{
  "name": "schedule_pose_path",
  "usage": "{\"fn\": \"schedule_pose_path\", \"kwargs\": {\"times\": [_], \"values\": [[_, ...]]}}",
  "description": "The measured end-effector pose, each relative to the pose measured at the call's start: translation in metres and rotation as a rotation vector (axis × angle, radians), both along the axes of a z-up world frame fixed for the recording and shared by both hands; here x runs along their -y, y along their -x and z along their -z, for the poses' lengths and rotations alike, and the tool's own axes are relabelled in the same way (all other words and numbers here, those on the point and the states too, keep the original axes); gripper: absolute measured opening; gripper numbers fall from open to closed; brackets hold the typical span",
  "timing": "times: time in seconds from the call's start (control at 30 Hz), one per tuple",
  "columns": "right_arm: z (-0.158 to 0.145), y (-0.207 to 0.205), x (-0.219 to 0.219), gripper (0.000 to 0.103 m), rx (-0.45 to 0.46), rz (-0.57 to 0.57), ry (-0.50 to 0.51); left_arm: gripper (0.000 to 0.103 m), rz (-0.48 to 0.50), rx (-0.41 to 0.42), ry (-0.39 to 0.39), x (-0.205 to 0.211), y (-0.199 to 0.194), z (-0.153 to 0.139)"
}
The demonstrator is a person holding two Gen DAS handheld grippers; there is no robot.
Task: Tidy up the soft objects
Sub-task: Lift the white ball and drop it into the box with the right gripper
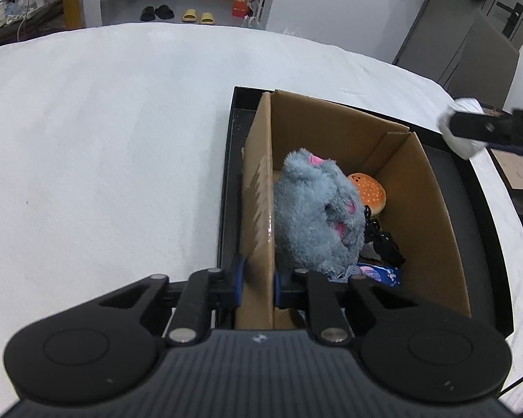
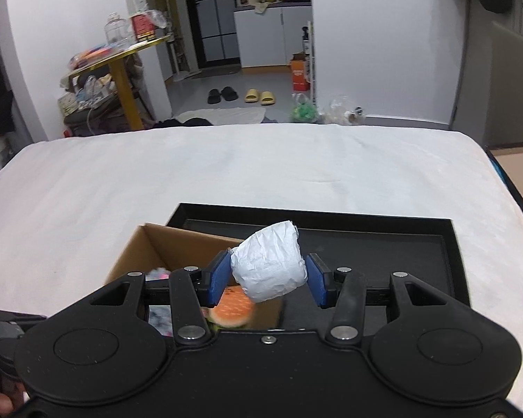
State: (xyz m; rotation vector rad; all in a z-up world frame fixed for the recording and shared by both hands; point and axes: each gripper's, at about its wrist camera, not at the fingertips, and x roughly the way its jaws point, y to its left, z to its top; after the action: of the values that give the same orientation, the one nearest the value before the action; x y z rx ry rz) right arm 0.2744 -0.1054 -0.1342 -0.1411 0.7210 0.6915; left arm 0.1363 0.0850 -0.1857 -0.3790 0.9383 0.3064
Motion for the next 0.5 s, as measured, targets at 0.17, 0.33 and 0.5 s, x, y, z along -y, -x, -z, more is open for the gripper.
{"fn": "schedule_pose_path", "kwargs": {"times": [0.17, 0.33, 0.5], "values": [[-0.003, 0.006, -0.023, 0.047, 0.004, -0.048, 0.009, 0.015, 0.007, -0.001, 0.010, -0.001, -0.001, 0.002], [-0.008, 0.009, -0.043, 0.048, 0.002, -0.081, -0.010, 0.015, 0.005, 0.001, 0.022, -0.003, -0.002, 0.003], [-0.008, 0.011, -0.053, 0.057, -0.001, -0.106, -0.017, 0.016, 0.004, 0.001, 0.033, -0.005, -0.002, 0.003]]}}
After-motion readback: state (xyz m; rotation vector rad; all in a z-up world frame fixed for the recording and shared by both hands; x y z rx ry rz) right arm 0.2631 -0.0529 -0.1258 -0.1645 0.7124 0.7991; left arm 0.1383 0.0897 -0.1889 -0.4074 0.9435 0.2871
